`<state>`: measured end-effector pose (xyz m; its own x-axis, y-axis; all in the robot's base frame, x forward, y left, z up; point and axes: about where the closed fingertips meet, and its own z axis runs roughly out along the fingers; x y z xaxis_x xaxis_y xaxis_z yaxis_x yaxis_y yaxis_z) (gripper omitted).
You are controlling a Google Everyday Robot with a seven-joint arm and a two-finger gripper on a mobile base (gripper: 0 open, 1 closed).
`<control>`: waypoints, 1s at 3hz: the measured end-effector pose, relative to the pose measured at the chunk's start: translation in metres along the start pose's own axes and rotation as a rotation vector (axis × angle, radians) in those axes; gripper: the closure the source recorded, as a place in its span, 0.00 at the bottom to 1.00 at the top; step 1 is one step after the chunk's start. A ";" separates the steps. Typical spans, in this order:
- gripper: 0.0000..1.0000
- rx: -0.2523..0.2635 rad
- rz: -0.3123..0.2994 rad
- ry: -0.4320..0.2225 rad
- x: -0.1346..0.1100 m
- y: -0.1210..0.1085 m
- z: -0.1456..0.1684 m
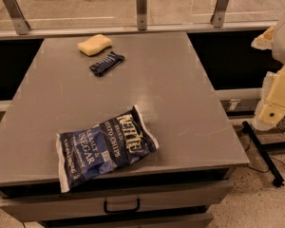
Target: Move blue chip bag near rxbar blueberry
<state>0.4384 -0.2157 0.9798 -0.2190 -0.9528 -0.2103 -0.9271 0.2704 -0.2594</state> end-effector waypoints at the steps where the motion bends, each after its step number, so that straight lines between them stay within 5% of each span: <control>1: 0.00 0.000 0.000 0.000 0.000 0.000 0.000; 2: 0.00 0.005 -0.043 0.023 -0.012 0.002 0.003; 3: 0.00 0.037 -0.136 0.072 -0.048 0.003 0.014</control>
Offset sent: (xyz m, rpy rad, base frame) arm 0.0041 0.0303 -0.0073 -0.0976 0.0118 0.0899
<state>0.4501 -0.1673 0.9759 -0.1152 -0.9880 -0.1028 -0.9381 0.1422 -0.3158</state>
